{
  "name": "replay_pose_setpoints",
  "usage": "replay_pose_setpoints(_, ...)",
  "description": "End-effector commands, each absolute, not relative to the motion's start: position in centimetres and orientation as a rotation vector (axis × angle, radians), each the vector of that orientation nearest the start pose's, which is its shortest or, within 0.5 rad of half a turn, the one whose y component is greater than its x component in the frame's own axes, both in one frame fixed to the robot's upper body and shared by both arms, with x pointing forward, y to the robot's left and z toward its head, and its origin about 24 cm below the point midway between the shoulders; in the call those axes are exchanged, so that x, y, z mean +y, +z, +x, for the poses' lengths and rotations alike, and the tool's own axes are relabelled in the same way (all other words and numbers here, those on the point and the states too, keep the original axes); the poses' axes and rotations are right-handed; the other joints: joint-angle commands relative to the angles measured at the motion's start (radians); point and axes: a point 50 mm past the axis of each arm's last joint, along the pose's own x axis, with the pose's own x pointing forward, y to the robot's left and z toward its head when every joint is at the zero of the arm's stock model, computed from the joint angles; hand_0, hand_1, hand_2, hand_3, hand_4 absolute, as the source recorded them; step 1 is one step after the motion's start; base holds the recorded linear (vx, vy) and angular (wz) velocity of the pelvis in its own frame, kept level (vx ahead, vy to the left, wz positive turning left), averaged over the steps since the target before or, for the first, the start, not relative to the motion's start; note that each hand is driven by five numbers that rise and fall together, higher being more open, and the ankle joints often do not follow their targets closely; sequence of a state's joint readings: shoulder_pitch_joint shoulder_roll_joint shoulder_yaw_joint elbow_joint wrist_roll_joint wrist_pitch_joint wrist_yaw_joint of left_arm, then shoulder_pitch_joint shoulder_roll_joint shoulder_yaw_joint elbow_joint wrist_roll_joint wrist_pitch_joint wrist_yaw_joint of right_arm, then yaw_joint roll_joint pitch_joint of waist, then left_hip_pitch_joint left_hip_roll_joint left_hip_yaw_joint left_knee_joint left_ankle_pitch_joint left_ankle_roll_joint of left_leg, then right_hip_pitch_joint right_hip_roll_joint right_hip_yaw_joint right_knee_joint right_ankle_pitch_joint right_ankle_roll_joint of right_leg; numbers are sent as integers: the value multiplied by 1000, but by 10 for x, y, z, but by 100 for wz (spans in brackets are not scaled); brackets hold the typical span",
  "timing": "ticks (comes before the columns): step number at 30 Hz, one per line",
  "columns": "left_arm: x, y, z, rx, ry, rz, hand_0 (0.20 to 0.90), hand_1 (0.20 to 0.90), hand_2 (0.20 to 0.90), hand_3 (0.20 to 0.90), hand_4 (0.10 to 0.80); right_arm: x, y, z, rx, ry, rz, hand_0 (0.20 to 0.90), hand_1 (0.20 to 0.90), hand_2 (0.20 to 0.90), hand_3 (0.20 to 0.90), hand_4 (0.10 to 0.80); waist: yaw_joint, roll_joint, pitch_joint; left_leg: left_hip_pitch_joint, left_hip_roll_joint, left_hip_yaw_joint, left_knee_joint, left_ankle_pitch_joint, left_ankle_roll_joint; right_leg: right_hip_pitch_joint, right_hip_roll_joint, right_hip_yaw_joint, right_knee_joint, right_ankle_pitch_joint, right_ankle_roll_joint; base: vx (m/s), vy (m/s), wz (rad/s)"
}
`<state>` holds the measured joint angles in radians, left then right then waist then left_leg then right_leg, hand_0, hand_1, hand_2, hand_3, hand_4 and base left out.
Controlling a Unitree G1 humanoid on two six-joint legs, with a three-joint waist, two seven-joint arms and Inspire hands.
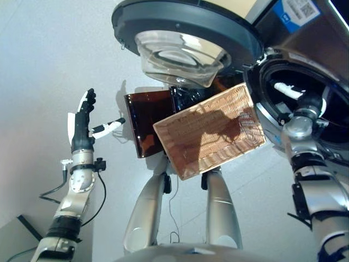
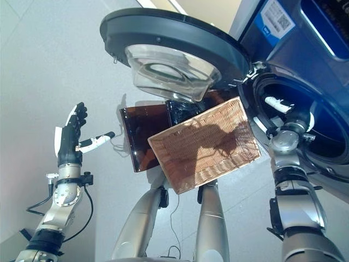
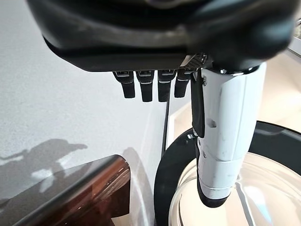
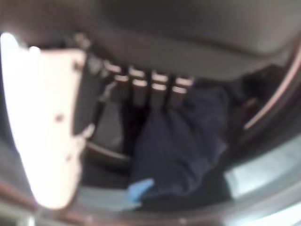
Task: Pick up the clothes and place them into the washing machine
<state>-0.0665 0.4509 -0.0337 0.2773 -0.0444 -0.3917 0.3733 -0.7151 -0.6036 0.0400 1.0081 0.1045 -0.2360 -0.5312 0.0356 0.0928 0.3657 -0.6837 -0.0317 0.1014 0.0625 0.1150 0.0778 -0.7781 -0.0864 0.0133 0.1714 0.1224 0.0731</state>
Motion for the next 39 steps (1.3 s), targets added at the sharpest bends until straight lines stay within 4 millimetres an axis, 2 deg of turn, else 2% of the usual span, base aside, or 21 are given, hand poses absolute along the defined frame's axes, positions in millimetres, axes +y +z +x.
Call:
replay_pose_setpoints(1, 279, 79, 236, -355, 432, 434, 900, 900, 900, 900, 800, -318, 103, 335, -107, -743, -531, 900, 900, 900, 900, 800, 17, -32, -111, -47, -27, -2, 39, -67, -54, -20, 13, -45, -61, 23, -17, 0, 0, 0)
replay_pose_setpoints(5, 277, 80, 238, -367, 442, 424, 900, 900, 900, 900, 800, -314, 101, 337, -98, -724, -620, 900, 900, 900, 900, 800, 21, -32, -109, -52, -28, -2, 38, -64, -55, -21, 11, -46, -66, 25, -17, 0, 0, 0)
replay_pose_setpoints(11, 277, 85, 239, -390, 455, 439, 900, 900, 900, 900, 800, -316, 97, 341, -3, -693, -923, 900, 900, 900, 900, 800, 31, -26, -101, -60, -29, -4, 36, -60, -53, -29, 10, -47, -69, 31, -17, -5, 0, 0)
replay_pose_setpoints(14, 278, 83, 238, -375, 459, 420, 900, 900, 900, 900, 800, -318, 82, 338, 91, -677, -975, 900, 900, 900, 900, 800, 37, -24, -97, -60, -27, -7, 38, -62, -53, -30, 10, -50, -67, 29, -18, 0, 0, 0)
replay_pose_setpoints(21, 279, 82, 239, -366, 461, 416, 900, 900, 900, 900, 800, -318, 72, 335, 139, -664, -1018, 900, 900, 900, 900, 800, 39, -22, -94, -64, -28, -6, 39, -61, -54, -34, 10, -50, -66, 31, -18, 0, 0, 0)
replay_pose_setpoints(27, 280, 86, 239, -378, 460, 424, 900, 900, 900, 900, 800, -326, 79, 335, 156, -691, -1051, 900, 900, 900, 900, 800, 43, -19, -90, -66, -28, -6, 39, -60, -56, -35, 10, -51, -66, 31, -19, 0, 0, 0)
replay_pose_setpoints(32, 281, 88, 238, -381, 443, 435, 900, 900, 900, 900, 800, -347, 95, 332, 181, -798, -1072, 900, 900, 900, 900, 800, 49, -16, -90, -70, -29, -8, 34, -55, -55, -42, 8, -50, -68, 34, -19, 0, 0, 0)
replay_pose_setpoints(39, 283, 90, 236, -379, 428, 460, 900, 900, 900, 900, 800, -356, 105, 329, 159, -856, -1039, 900, 900, 900, 900, 800, 51, -12, -88, -69, -27, -7, 35, -60, -56, -43, 7, -50, -65, 29, -18, 0, 0, 0)
